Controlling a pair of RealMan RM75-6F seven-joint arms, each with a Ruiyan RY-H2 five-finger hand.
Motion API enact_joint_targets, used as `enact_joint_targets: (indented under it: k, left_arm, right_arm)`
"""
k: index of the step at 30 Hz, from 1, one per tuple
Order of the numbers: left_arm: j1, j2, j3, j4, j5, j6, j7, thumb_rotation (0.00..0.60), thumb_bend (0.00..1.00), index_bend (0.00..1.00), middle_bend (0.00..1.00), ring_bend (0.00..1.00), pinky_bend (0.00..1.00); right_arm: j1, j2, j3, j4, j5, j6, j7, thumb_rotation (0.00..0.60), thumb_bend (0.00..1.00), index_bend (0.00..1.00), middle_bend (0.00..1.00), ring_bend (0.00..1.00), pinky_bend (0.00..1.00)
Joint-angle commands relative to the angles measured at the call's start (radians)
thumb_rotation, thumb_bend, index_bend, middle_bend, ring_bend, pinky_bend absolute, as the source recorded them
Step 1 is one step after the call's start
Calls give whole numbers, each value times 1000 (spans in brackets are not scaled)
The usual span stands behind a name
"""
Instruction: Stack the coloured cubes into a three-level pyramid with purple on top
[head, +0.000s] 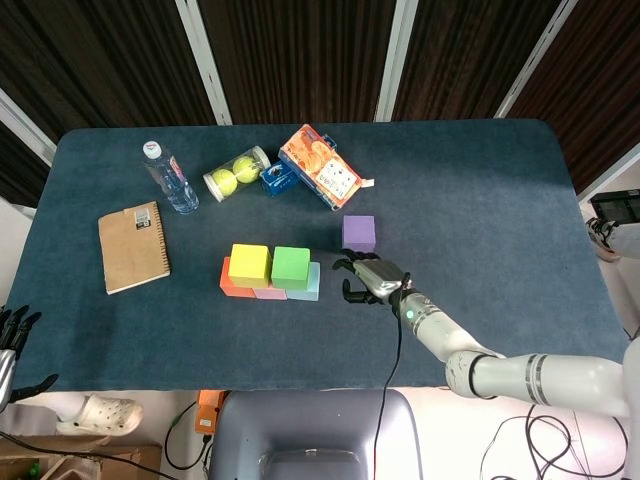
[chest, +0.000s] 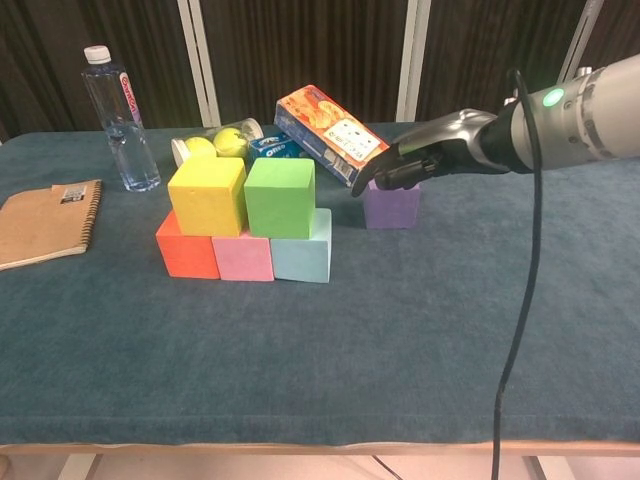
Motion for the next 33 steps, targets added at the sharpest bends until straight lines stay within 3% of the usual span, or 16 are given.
enact_joint_targets:
  k: [1,33]
  left_arm:
    - [3,-2,1,5,1,5,-4,529,4,138,62,0,65]
    - [13,-2,3,11,4,17,-11,530,4,138,62,0,65]
  right_arm:
    - [14,-16,-3,11,7,-5,5,241,729,211,0,0,0]
    - [100,-117,-19,80,52,2,46,291,729,117,0,0,0]
